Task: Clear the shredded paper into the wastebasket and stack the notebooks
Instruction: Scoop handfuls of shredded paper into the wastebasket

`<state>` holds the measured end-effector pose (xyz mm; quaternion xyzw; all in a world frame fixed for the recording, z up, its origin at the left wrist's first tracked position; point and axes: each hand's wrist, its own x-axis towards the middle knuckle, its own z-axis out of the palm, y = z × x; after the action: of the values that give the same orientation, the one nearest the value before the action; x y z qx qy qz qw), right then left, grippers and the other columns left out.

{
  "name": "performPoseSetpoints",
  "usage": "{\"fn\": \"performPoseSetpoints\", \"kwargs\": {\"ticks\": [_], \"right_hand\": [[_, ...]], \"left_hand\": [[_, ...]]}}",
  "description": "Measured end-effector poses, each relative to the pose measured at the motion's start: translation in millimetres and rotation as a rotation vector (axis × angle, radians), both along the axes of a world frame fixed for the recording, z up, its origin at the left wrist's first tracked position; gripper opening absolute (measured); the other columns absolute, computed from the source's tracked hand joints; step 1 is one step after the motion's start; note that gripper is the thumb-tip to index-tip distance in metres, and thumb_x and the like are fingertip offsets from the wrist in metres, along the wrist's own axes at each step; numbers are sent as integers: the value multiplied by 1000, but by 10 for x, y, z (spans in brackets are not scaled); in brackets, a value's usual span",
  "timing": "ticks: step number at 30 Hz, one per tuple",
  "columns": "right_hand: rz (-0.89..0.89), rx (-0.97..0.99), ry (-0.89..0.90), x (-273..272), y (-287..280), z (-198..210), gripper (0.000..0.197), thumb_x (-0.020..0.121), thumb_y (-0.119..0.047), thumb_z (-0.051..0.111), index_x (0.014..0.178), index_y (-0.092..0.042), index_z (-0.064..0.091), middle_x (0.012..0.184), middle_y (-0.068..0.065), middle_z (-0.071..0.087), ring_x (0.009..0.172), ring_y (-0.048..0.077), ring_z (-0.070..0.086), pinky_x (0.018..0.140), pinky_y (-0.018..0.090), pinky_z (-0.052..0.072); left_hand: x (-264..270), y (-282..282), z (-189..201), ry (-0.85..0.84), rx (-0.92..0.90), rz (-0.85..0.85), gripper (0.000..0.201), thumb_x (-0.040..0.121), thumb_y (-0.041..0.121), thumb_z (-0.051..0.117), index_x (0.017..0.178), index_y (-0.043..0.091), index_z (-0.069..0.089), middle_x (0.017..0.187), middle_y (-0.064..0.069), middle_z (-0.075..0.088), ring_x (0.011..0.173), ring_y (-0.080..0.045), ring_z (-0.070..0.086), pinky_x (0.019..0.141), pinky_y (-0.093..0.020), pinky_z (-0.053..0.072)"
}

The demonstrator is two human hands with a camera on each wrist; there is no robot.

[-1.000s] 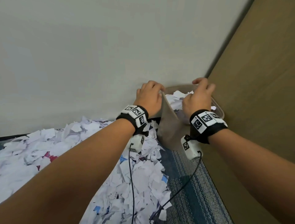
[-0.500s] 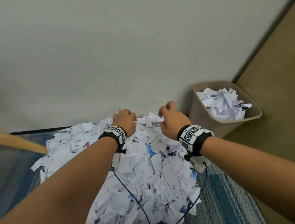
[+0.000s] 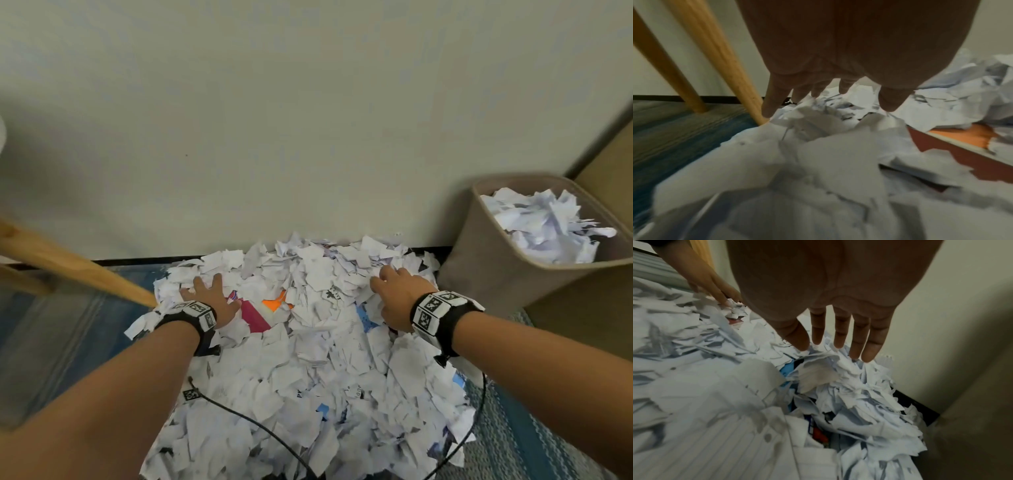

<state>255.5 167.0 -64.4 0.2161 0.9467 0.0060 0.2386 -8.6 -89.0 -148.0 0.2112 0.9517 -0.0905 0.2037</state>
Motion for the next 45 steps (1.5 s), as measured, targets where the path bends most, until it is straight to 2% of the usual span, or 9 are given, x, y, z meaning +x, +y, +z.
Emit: {"fn": "performPoseSetpoints", "kwargs": {"ticks": [4, 9, 16, 23, 28, 33, 35, 40, 45], "right_hand": [[-24, -35, -7, 28, 32, -122, 59, 84, -25, 55, 138, -23, 33, 142, 5, 32, 121, 31, 43, 92, 41, 46], [-122, -64, -21, 89, 77, -302, 79, 85, -35, 56, 150, -29, 12, 159, 6, 6, 134, 34, 33, 103, 45, 42], [-202, -161, 55, -32, 171, -489, 82, 86, -50, 49, 149, -39, -3, 161, 2, -6, 140, 39, 27, 108, 51, 37], [-173, -218, 57, -162, 234, -687, 87, 85, -67, 44, 149, -42, -10, 162, 4, -10, 145, 39, 15, 114, 54, 28], [-93, -235, -13, -180, 115, -803, 91, 86, -72, 37, 150, -36, -16, 160, 2, -22, 149, 33, -10, 119, 53, 15], [-94, -246, -1, -222, 1, -797, 90, 88, -71, 38, 151, -35, -15, 160, 1, -23, 149, 31, -10, 117, 53, 14], [-88, -232, 1, -234, -25, -800, 89, 89, -70, 37, 151, -34, -15, 160, 2, -21, 149, 31, -9, 117, 54, 14], [-106, -230, -9, -266, -56, -811, 84, 91, -67, 35, 152, -34, -12, 161, 2, -20, 149, 31, -10, 117, 54, 11], [-103, -237, -5, -238, -38, -822, 82, 92, -65, 35, 152, -34, -11, 160, 0, -21, 149, 29, -11, 117, 54, 11]], "left_hand": [[-72, -221, -21, 15, -14, 67, 80, 90, 65, 36, 151, 26, 3, 157, -17, 5, 141, -45, 15, 116, -52, 15], [-180, -338, -7, 69, 5, 99, 84, 88, 64, 44, 152, 25, 5, 157, -19, 0, 142, -43, 16, 115, -51, 18], [-416, -352, -33, 29, 50, 140, 77, 91, 56, 42, 151, 23, 7, 154, -19, 13, 138, -40, 27, 112, -46, 28], [-570, -389, -193, -87, 121, 226, 85, 87, 66, 43, 152, 23, 6, 154, -18, 18, 138, -38, 29, 108, -48, 35], [-579, -305, -317, -195, 281, 216, 99, 80, 70, 52, 153, 22, 5, 157, -14, 20, 141, -37, 26, 113, -49, 28], [-429, -152, -411, -180, 386, 98, 100, 73, 75, 51, 152, 28, 11, 158, -4, 21, 144, -28, 20, 115, -53, 20], [-370, -87, -404, -100, 393, 74, 83, 81, 60, 55, 150, 30, 20, 155, -2, 27, 142, -25, 25, 115, -54, 19], [-241, 89, -354, 68, 580, -58, 40, 87, 14, 60, 126, 18, 55, 134, -10, 46, 121, -32, 47, 99, -41, 42], [-184, 186, -239, 35, 647, -71, 37, 79, 1, 58, 115, 10, 58, 123, -9, 47, 114, -28, 47, 92, -33, 40]]}}
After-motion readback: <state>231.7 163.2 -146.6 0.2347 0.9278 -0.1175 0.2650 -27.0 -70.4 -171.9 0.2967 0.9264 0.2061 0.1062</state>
